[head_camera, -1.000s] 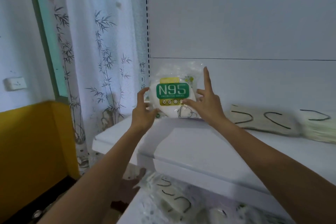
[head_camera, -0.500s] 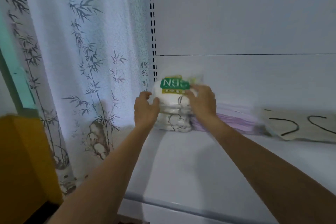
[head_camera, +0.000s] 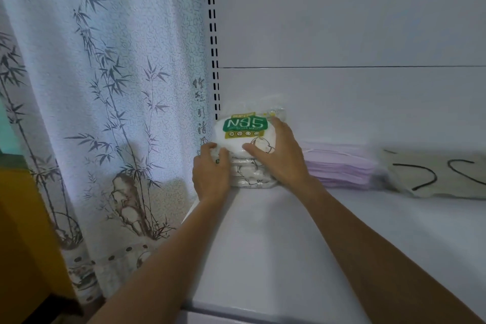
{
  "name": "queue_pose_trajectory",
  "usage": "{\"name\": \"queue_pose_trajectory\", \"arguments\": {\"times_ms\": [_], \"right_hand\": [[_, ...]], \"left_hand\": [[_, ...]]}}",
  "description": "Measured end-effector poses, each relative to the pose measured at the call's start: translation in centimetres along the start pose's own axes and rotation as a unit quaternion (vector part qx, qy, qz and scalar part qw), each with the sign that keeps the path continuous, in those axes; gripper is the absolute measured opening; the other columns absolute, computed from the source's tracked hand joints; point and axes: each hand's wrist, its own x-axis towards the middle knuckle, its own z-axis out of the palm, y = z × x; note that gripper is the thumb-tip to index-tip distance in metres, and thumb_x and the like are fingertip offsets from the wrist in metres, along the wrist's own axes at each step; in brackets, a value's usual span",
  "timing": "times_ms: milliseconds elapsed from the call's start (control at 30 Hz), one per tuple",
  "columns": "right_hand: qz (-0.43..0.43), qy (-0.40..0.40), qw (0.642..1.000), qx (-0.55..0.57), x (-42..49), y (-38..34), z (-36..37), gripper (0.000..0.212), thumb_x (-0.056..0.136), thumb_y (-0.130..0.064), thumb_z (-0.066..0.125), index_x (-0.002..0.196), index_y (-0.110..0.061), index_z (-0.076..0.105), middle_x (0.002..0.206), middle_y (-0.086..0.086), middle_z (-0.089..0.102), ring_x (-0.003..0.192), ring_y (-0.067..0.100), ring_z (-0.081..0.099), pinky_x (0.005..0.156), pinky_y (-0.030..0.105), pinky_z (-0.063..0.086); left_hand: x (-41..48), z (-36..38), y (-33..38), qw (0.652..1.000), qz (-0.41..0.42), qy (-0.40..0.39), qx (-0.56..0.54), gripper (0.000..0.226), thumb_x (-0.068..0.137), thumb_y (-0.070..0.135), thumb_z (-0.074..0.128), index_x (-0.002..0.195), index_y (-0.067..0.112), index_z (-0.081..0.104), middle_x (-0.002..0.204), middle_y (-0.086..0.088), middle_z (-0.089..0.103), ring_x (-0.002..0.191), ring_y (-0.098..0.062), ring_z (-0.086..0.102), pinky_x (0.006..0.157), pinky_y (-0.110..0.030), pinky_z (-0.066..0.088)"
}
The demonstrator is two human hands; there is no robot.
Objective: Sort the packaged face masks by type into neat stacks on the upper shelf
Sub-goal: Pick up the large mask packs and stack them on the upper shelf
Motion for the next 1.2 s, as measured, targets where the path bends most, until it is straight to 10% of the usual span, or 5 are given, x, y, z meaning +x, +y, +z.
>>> {"name": "queue_pose_trajectory", "arguments": {"times_ms": [267, 667, 933, 1200], "right_hand": [[-0.057, -0.048, 0.992, -0.101, -1.1, 1.1, 0.4, 0.089, 0.073, -0.055, 0.070, 0.145, -0.024, 0.030, 0.159, 0.001, 0.001, 0.140, 0.024, 0.026, 0.107, 0.035, 0.032], [-0.066, 0.079, 0.981, -0.165, -0.6, 1.5, 0.9, 0.075, 0.076, -0.068, 0.046, 0.135, -0.023, 0.047, 0.140, 0.006, 0.044, 0.124, 0.027, 0.046, 0.100, 0.043, 0.034], [-0.067, 0.095, 0.977, -0.181, -0.5, 0.6, 0.9, 0.063, 0.080, -0.058, 0.040, 0.129, -0.020, 0.056, 0.146, 0.009, 0.039, 0.131, 0.027, 0.038, 0.107, 0.047, 0.027], [-0.073, 0.116, 0.976, -0.169, -1.6, -1.8, -1.6, 0.053, 0.090, -0.041, 0.051, 0.137, -0.018, 0.046, 0.148, 0.008, 0.035, 0.132, 0.026, 0.034, 0.108, 0.045, 0.025]], "left_hand": [[-0.1, -0.6, -0.5, 0.994, -0.021, -0.039, -0.096, 0.051, 0.089, 0.037, 0.057, 0.134, 0.022, 0.037, 0.103, -0.005, 0.059, 0.094, -0.024, 0.056, 0.086, -0.032, 0.044], [0.2, 0.4, -1.2, 0.997, 0.060, -0.042, -0.027, 0.053, 0.088, 0.033, 0.059, 0.134, 0.035, 0.034, 0.110, -0.005, 0.060, 0.099, -0.026, 0.059, 0.087, -0.039, 0.048], [-0.3, -0.8, -0.4, 0.983, 0.136, 0.038, 0.116, 0.057, 0.083, 0.045, 0.054, 0.135, 0.026, 0.043, 0.144, -0.012, 0.034, 0.133, -0.028, 0.027, 0.107, -0.044, 0.024], [-4.3, -6.7, 1.1, 0.932, 0.301, -0.101, 0.173, 0.066, 0.070, 0.052, 0.039, 0.123, 0.018, 0.057, 0.131, -0.012, 0.047, 0.118, -0.029, 0.044, 0.096, -0.039, 0.037]]}}
